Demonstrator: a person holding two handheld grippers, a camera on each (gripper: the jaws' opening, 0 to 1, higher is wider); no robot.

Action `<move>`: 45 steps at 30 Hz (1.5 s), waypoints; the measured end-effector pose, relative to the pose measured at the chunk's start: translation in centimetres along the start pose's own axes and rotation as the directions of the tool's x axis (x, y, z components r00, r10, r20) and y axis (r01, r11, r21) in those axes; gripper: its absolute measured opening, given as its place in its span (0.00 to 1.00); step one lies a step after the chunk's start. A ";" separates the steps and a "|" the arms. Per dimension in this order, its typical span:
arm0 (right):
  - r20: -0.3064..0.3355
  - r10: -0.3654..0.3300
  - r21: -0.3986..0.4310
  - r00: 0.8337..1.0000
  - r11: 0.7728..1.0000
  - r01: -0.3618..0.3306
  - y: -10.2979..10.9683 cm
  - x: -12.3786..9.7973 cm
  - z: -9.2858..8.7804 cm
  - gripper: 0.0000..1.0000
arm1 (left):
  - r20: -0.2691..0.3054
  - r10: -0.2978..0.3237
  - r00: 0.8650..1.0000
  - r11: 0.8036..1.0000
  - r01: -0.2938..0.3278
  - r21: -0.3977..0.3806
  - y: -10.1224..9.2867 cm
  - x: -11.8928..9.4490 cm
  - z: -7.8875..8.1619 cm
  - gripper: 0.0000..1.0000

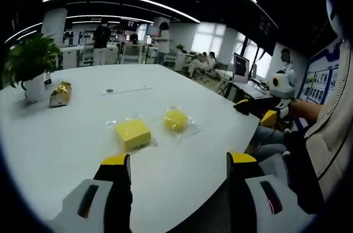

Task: Compare the silicone blocks by pressing each to a similar depth, holding the contact briefly, and releasing to observe deformation and rebound differences across the visible hardness samples.

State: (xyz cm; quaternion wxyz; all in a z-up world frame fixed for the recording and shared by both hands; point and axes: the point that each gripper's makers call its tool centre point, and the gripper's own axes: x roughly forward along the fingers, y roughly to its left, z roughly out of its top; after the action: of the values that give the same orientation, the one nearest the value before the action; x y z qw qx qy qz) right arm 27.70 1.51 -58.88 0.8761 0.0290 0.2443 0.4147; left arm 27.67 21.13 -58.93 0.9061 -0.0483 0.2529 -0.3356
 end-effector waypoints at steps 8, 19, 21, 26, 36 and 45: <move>-0.006 0.001 0.000 1.000 1.000 -0.001 0.0 0.1 -0.1 0.75 | -0.009 0.008 1.000 1.000 -0.008 -0.004 0.3 -0.6 -0.1 0.70; -0.014 0.001 0.006 1.000 1.000 -0.001 0.0 0.4 -0.4 0.74 | -0.028 0.011 1.000 1.000 -0.011 0.003 0.7 -0.5 -0.2 0.71; -0.015 -0.002 0.007 1.000 1.000 0.002 -0.2 0.4 -0.5 0.74 | -0.029 0.008 1.000 1.000 -0.008 0.004 0.7 -0.4 -0.2 0.71; -0.012 -0.007 0.012 1.000 1.000 0.007 -0.4 0.3 -0.4 0.74 | -0.033 0.008 0.999 1.000 -0.008 0.007 0.7 -0.2 -0.2 0.71; -0.029 -0.006 0.015 1.000 1.000 0.006 -0.3 0.4 -1.1 0.73 | -0.036 0.012 0.999 1.000 -0.013 -0.005 0.6 -0.2 -0.4 0.71; -0.016 0.001 0.018 1.000 1.000 0.000 -0.1 0.3 -0.8 0.71 | -0.013 0.005 1.000 0.999 -0.006 -0.041 0.3 -0.4 -0.3 0.71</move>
State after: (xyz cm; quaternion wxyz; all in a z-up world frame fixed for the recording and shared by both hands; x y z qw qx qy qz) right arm 27.57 1.56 -59.71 0.8737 0.0338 0.2551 0.4128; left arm 27.44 21.68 -59.10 0.9042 -0.0639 0.2659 -0.3281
